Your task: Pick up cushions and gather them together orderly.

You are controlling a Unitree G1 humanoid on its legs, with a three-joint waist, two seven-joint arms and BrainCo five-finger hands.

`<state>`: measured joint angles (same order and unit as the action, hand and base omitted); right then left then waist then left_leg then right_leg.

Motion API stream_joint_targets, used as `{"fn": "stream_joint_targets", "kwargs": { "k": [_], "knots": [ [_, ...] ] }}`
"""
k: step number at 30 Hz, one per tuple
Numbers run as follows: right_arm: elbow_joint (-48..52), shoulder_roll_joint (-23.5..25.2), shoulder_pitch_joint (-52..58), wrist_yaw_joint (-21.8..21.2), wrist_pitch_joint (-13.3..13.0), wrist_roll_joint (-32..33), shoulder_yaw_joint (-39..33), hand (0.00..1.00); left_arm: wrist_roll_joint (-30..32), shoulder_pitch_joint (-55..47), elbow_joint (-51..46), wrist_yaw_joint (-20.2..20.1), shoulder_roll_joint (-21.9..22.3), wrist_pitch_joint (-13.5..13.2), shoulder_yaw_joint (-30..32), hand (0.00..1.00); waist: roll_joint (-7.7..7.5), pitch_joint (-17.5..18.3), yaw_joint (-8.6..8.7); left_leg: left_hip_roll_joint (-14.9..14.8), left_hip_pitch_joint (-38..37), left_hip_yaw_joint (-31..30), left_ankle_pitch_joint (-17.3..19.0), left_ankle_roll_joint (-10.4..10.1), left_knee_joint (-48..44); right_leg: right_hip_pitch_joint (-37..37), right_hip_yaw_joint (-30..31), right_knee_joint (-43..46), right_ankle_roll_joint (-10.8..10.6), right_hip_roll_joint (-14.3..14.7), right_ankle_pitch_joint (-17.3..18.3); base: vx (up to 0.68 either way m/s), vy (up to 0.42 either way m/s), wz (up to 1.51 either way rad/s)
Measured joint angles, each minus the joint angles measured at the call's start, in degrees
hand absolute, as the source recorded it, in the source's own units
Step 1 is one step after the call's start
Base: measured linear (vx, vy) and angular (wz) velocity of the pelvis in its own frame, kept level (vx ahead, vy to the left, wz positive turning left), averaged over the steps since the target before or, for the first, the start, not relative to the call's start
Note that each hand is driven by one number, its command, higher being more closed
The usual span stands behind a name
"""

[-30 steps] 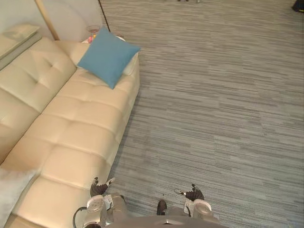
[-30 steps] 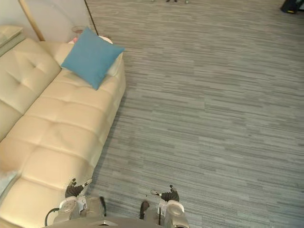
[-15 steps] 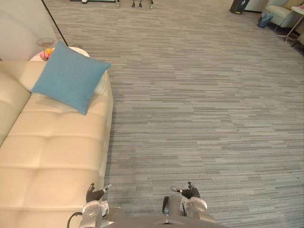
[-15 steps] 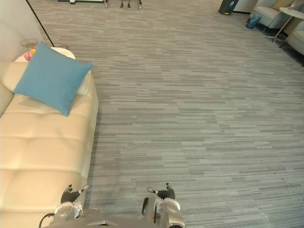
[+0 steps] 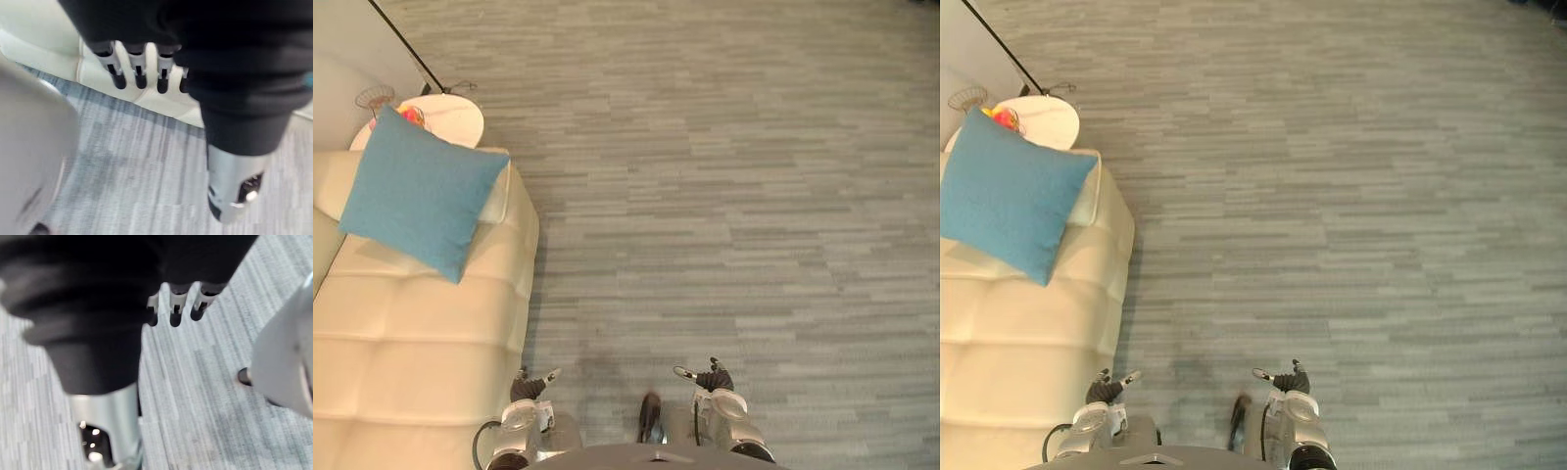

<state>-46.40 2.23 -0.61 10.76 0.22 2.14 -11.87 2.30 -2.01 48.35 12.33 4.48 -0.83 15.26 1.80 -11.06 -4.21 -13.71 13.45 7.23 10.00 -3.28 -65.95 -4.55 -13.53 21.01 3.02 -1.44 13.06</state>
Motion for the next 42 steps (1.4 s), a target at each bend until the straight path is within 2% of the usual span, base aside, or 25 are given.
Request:
{"fn": "stream_joint_targets", "kwargs": {
  "k": [2,4,5,6,7,8,10,12,14,15,18,20,23,24,25,27,29,31,33,35,37,39,40,41,42],
  "knots": [
    [-0.6,0.0,0.4,0.1,0.1,0.3,0.0,0.0,-0.6,-0.2,-1.3,0.0,0.0,-0.2,0.0,0.0,-0.13,-0.1,-0.82,0.1,4.7,3.1,2.0,1.1,5.9,5.0,0.3,-3.9,-1.2,-0.5,0.3,0.39,0.136,-0.05],
    [-0.7,-0.1,0.4,0.3,0.1,0.3,0.0,0.0,-0.7,-0.7,-2.3,0.0,-0.1,-0.3,0.0,0.0,-0.33,-0.1,-0.89,0.7,6.3,7.2,3.5,1.7,19.2,7.8,0.4,-6.2,-4.0,-2.0,0.3,0.37,0.198,-0.04],
    [-0.6,-0.1,0.4,0.5,0.1,0.3,-0.5,0.0,-0.7,-0.8,-2.3,0.0,0.1,-0.3,0.0,0.0,-0.21,0.0,-0.91,1.6,5.9,8.7,2.0,1.7,31.0,8.9,0.6,-6.3,-5.5,-3.0,1.2,0.42,0.261,-0.05],
    [-0.6,-0.3,0.4,0.6,0.1,0.3,-0.7,0.0,-0.7,-1.1,-1.9,-0.1,0.2,-0.3,-0.4,0.0,0.95,0.5,-0.9,2.2,4.9,8.6,-5.6,2.6,40.8,9.6,1.1,-5.9,-7.5,-2.9,2.5,0.42,0.256,-0.04],
    [-1.1,-0.3,0.2,0.6,0.1,0.3,-1.0,0.0,-0.7,-0.8,-1.6,-0.1,-0.1,-0.3,-0.3,0.0,-0.11,0.4,-1.13,3.4,4.1,9.1,-5.1,3.5,40.6,9.8,1.9,-5.5,-8.2,-3.8,3.1,0.4,0.24,0.05],
    [-1.2,1.0,0.3,0.5,0.3,0.3,-1.4,0.0,-0.7,-0.6,-1.5,0.2,-1.0,-0.4,0.4,0.0,-2.42,1.2,-0.93,5.6,3.5,10.1,-4.5,4.1,42.2,9.6,3.0,-6.3,-7.5,-5.7,2.4,0.39,0.227,0.07],
    [-1.1,1.4,0.6,0.5,0.3,0.3,-2.6,0.0,-0.9,-0.6,-1.4,0.0,-1.3,-0.3,0.8,0.0,-3.33,1.6,-1.7,6.7,3.4,10.5,-1.1,4.7,40.1,9.8,4.7,-5.7,-7.2,-6.9,1.0,0.39,0.238,-0.04],
    [-1.0,1.4,0.5,0.5,0.2,0.1,-2.7,0.0,-1.0,-1.3,-0.5,0.1,-1.6,-0.3,0.4,0.0,-3.44,1.4,-2.59,7.5,-1.5,13.5,3.9,5.3,39.1,7.1,8.2,6.9,-8.6,-9.4,0.1,0.35,0.229,-0.47],
    [-1.1,1.3,0.7,0.5,0.2,0.1,-2.0,0.0,-1.0,-1.8,-0.2,0.1,-1.8,-0.3,-0.1,0.0,-3.24,1.5,-2.16,7.9,-3.8,13.8,5.5,5.3,39.0,4.0,9.3,15.8,-10.3,-10.4,-2.3,0.26,0.137,-0.21],
    [-1.1,1.3,1.4,0.4,0.2,-0.2,-1.4,0.0,-1.0,-1.9,0.2,0.1,-2.4,-0.1,-1.3,0.0,-3.07,1.4,-1.28,8.3,-6.3,13.7,6.9,5.6,39.0,-0.9,10.6,28.3,-11.6,-11.2,-4.5,0.31,0.082,0.17],
    [-1.1,1.2,2.1,0.4,0.2,-0.3,-1.5,0.0,-1.0,-1.6,0.2,0.1,-2.8,0.4,-1.9,0.0,-3.39,1.6,-0.68,8.8,-10.7,13.6,8.1,5.3,41.4,-9.5,8.6,40.2,-9.9,-11.1,-3.0,0.32,-0.002,0.11],
    [0.3,1.2,2.6,0.5,0.1,-0.3,-1.8,0.0,-1.1,-1.4,0.3,0.1,-2.5,0.5,-2.0,0.0,-3.35,1.6,-0.21,9.0,-14.1,13.1,8.2,4.4,44.5,-13.8,4.9,36.4,-8.6,-10.7,-0.2,0.3,-0.082,0.1],
    [0.6,1.1,2.5,0.5,-0.1,-0.3,-2.0,0.0,-1.1,-0.4,2.4,0.2,-1.8,0.5,-1.9,0.0,-3.27,1.6,1.0,8.7,-17.2,9.9,8.5,2.5,47.5,-15.5,5.8,14.2,-7.0,-7.2,0.2,0.29,-0.189,0.46],
    [0.5,1.2,2.6,0.5,0.0,-0.3,-2.0,0.0,-1.1,-0.4,2.6,0.1,-1.6,0.5,-1.9,0.0,-3.38,1.6,1.25,8.7,-17.6,8.7,8.8,1.6,47.9,-15.3,7.7,8.4,-6.8,-6.3,-1.6,0.39,-0.311,0.89],
    [0.2,1.0,2.9,0.4,0.0,-0.3,-2.4,0.0,-1.0,-0.2,3.1,0.2,-1.4,0.4,-1.8,0.0,-3.36,1.7,1.46,8.7,-18.2,6.2,9.7,-0.1,48.0,-14.3,10.1,4.1,-7.1,-5.3,-9.2,0.29,-0.225,0.78],
    [-0.4,-0.7,2.6,0.4,0.0,-0.3,-2.8,0.0,-1.0,-0.2,4.3,0.1,0.0,0.4,-1.0,0.0,-0.53,3.2,0.68,7.2,-19.6,2.2,9.5,-0.8,50.2,-13.9,8.0,6.7,-6.1,-4.0,-5.9,0.34,-0.209,0.51],
    [-1.8,-1.5,2.0,0.3,-0.1,-0.3,-3.0,0.0,-1.0,-0.5,4.7,0.0,0.2,0.2,-0.6,0.0,0.19,3.2,0.85,6.9,-20.1,-0.7,8.3,-1.4,50.0,-13.6,5.9,10.3,-4.9,-4.5,-2.4,0.37,-0.225,0.49],
    [-2.0,-1.5,2.0,0.2,0.0,-0.3,-2.8,0.0,-1.0,-0.9,4.8,0.0,0.2,0.2,0.8,0.0,1.03,3.7,1.19,4.9,-16.6,-2.6,7.0,-1.7,42.0,-10.5,2.7,9.0,-4.0,-4.3,-0.6,0.34,-0.224,0.64],
    [-2.1,-1.2,2.7,0.3,0.0,-0.3,-2.7,0.0,-1.1,-0.8,3.9,0.0,0.2,0.1,2.5,0.0,0.77,3.3,0.74,1.1,-9.5,-0.5,3.9,-2.4,25.2,-3.8,-0.8,3.9,-3.5,-4.0,-0.3,0.3,-0.169,0.72],
    [-2.4,-1.2,3.3,0.4,0.0,-0.2,-2.6,0.0,-1.2,-0.9,3.4,0.0,0.1,-0.3,3.1,0.0,0.43,3.0,-0.17,-1.7,-5.3,5.2,4.8,-1.6,17.2,1.8,-3.1,0.0,-3.5,-4.1,-0.3,0.24,-0.04,0.51],
    [-2.5,-1.1,3.7,0.5,0.0,-0.2,-2.8,0.0,-2.1,-1.2,2.9,0.0,0.3,-0.4,3.0,0.0,0.59,3.2,-0.96,-1.9,-3.4,9.8,5.0,-0.8,20.7,4.0,-4.0,-1.9,-4.0,-4.8,-0.6,0.21,0.061,0.24],
    [-2.4,-1.0,3.0,0.5,0.0,-0.1,-2.5,0.0,-2.2,-1.2,3.1,-0.1,0.3,-0.4,2.6,0.0,1.35,3.5,-0.81,-1.5,-0.6,14.3,0.0,1.4,33.8,4.8,-6.3,-3.0,-5.7,-4.7,-0.5,0.19,0.122,0.44],
    [-2.3,-0.8,3.1,0.5,0.0,0.0,-2.8,0.0,-2.2,-1.1,3.0,-0.1,0.4,-0.4,2.6,0.0,1.36,3.9,-0.66,-0.9,-0.8,15.1,0.2,1.4,35.2,5.0,-7.0,-3.2,-6.1,-5.0,-0.6,0.22,0.155,1.0],
    [-2.3,-0.1,3.2,0.6,0.0,0.0,-3.4,0.0,-2.2,-0.7,2.7,0.0,-0.1,-0.4,2.5,0.0,-0.59,4.0,-0.65,1.5,-1.1,17.2,-0.6,2.4,40.1,5.2,-9.4,-5.2,-7.1,-6.5,-1.3,0.17,0.123,1.0],
    [-2.3,0.5,3.3,0.5,0.0,0.0,-4.1,0.0,-2.2,-0.5,2.4,0.0,-0.4,-0.5,2.6,0.0,-1.38,3.7,-0.73,2.4,-1.4,18.7,-1.1,3.0,41.7,5.7,-10.4,-6.5,-7.6,-7.0,-1.7,0.19,0.145,1.16]
  ]
}}
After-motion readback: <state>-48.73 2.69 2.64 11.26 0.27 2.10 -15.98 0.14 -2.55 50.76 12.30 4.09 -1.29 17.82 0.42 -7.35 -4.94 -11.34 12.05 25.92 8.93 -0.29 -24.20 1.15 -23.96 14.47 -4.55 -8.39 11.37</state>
